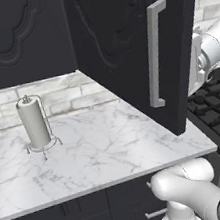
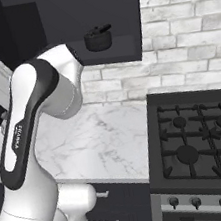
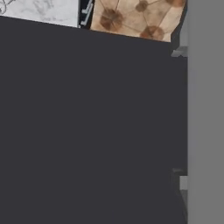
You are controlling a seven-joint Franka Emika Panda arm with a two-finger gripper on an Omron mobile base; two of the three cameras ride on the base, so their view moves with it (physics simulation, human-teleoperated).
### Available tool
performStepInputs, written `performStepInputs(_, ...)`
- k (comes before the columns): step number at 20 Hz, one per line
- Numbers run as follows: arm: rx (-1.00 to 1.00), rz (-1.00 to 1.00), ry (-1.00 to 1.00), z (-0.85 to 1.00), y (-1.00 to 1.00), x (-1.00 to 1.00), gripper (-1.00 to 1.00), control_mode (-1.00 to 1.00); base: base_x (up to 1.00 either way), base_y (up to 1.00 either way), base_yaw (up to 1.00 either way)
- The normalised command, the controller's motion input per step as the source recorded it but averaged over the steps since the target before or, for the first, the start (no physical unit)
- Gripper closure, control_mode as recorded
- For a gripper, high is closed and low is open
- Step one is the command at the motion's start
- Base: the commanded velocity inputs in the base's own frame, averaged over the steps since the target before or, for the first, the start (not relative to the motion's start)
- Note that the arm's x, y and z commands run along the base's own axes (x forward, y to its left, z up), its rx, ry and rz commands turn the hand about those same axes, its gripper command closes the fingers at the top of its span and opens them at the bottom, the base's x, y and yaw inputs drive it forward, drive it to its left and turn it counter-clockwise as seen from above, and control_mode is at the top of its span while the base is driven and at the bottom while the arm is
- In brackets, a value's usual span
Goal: Open the cabinet, pick the kettle from the cabinet, and place it in the sink.
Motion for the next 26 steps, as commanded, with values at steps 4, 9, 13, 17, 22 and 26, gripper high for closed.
performStepInputs(4, 0.00, 0.02, -0.02, 0.01, 0.49, 0.00, -1.00, -1.00, 0.00, 0.00, 0.00)
performStepInputs(9, 0.00, 0.01, 0.00, 0.00, 0.51, 0.05, -1.00, -1.00, 0.00, 0.00, 0.00)
performStepInputs(13, 0.00, 0.00, -0.01, -0.01, 0.51, 0.09, -1.00, -1.00, 0.00, 0.00, 0.00)
performStepInputs(17, 0.00, 0.00, -0.04, 0.00, 0.36, 0.04, -1.00, -1.00, 0.00, 0.00, 0.00)
performStepInputs(22, 0.00, 0.00, -0.06, 0.00, 0.01, 0.00, -1.00, -1.00, 0.00, 0.00, 0.00)
performStepInputs(26, 0.00, 0.00, -0.06, 0.01, -0.26, -0.07, -1.00, -1.00, 0.00, 0.00, 0.00)
